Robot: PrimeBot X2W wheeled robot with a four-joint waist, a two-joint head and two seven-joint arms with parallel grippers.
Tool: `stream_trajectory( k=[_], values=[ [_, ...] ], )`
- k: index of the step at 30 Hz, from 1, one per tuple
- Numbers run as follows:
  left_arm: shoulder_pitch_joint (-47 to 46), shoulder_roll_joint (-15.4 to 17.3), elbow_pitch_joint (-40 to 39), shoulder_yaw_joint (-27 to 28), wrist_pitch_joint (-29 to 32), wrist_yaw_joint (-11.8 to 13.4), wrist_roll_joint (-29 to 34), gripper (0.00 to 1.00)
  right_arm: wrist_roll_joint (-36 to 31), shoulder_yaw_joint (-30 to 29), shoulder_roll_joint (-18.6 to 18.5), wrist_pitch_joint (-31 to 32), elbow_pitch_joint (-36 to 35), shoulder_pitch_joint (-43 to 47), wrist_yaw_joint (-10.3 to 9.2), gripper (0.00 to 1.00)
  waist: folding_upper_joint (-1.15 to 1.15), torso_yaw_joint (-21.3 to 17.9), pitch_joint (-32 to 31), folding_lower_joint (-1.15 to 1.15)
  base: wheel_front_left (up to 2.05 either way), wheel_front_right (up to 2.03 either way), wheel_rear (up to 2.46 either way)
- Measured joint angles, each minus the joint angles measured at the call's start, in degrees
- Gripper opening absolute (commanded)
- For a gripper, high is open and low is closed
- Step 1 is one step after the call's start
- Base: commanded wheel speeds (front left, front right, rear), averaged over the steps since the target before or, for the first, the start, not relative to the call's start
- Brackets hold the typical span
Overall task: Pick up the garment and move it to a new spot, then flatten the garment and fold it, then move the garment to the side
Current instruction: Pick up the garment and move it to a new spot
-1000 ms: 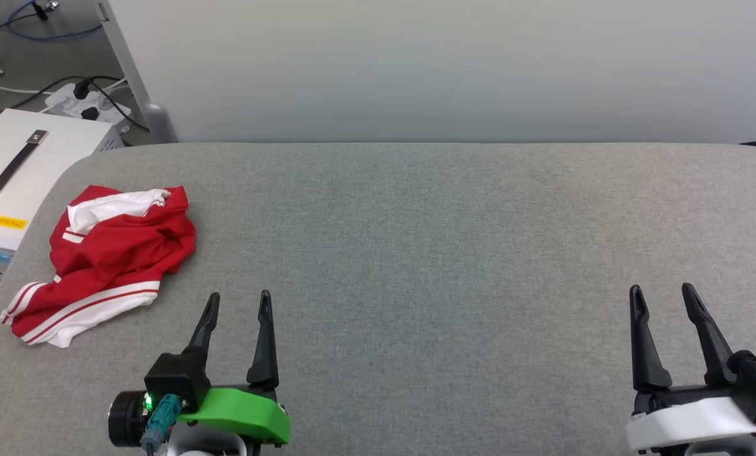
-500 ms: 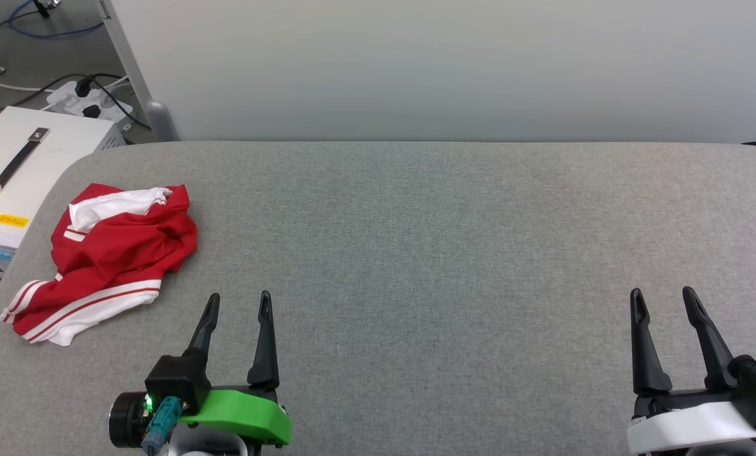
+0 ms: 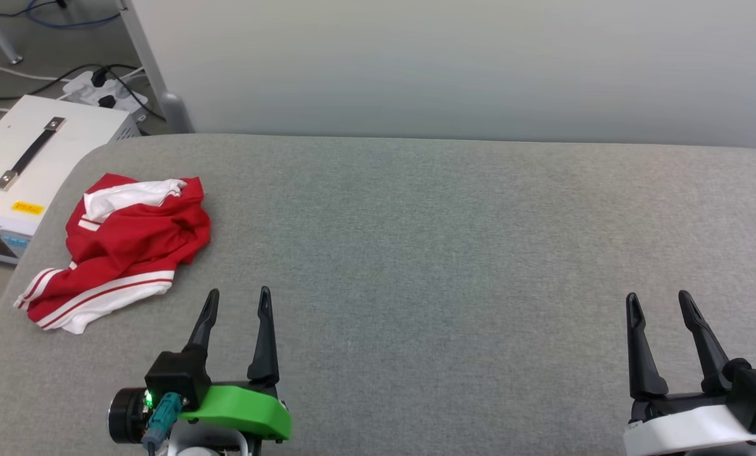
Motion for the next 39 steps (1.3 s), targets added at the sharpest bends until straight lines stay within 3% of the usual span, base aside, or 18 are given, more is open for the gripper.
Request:
stream_trajectory(
  k=[12,39],
  values=[
    [-1.6,0.0,-0.1,1.4,0.0,0.5,0.2,1.00,-0.9,1.3,0.0,-0.1,-0.4,-0.1,0.00,1.00,0.00,5.3,1.6,0.00,0.00,0.00,0.00],
    [-3.1,0.0,-0.4,3.8,0.0,1.7,-2.9,1.00,-3.7,3.6,0.0,-0.1,-0.7,-2.4,0.00,1.00,0.00,21.6,5.8,0.00,0.00,0.00,0.00]
  ],
)
